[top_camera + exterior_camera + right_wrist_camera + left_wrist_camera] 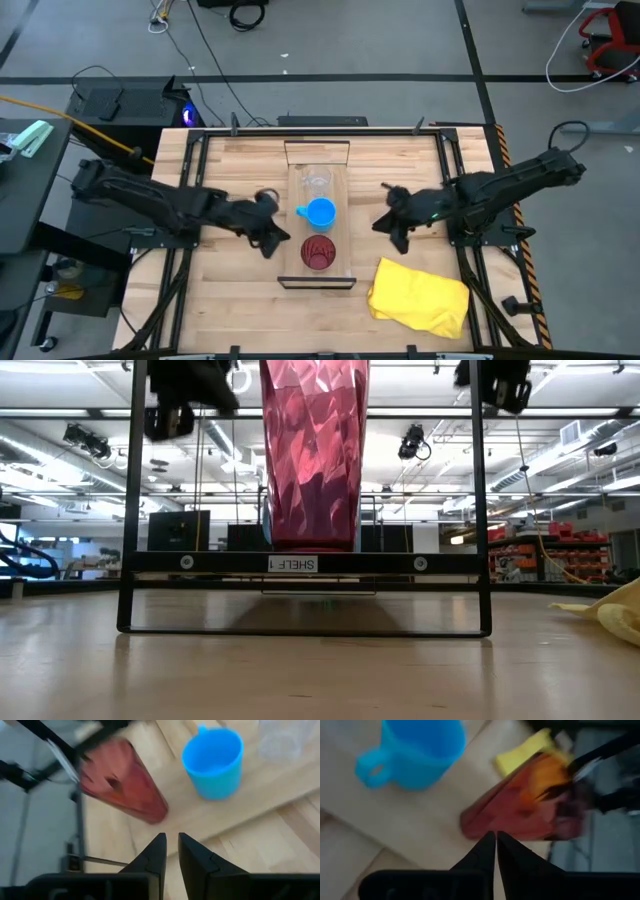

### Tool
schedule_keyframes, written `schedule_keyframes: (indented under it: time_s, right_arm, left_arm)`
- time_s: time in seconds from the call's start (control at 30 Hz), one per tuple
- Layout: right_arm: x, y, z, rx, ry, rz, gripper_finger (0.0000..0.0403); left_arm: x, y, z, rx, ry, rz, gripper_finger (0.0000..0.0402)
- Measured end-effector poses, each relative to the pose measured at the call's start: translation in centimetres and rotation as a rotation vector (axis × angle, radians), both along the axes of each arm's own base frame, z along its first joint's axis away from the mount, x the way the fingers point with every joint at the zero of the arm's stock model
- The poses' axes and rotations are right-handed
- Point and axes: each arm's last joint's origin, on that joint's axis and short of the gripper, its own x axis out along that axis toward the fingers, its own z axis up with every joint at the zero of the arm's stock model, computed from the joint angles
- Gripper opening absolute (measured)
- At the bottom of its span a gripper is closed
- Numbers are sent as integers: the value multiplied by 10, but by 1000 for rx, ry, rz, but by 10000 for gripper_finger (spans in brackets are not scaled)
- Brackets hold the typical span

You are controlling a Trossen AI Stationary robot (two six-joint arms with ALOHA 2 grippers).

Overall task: Stack small to large cups/mugs on shelf
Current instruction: Return to Home Position

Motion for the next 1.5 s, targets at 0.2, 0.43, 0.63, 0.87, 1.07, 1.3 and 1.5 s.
schedule_keyframes:
  time_s: [0.2, 0.43, 0.63, 0.87, 1.07, 1.3, 1.5]
  right_arm:
    - [-36, -11, 35, 51, -201, -13, 56]
    - [-80, -25, 62, 120, -377, -28, 56]
    - [-103, -32, 71, 157, -459, -33, 56]
    - [-105, -33, 77, 131, -518, -11, 56]
    - [-120, -38, 92, 53, -691, 35, 56]
    - [-175, -56, 94, 34, -904, -16, 56]
    - [-202, -62, 72, 62, -1182, 41, 56]
  left_arm:
    - [-35, 18, 44, 96, -211, -13, 18]
    - [-72, 27, 74, 72, -378, 5, 27]
    - [-87, 30, 83, 65, -437, 10, 28]
    - [-93, 31, 81, 169, -421, -44, 18]
    - [-112, 39, 93, 266, -509, -35, 26]
    - [-156, 47, 107, 340, -657, -41, 36]
    - [-173, 48, 93, 351, -863, -64, 31]
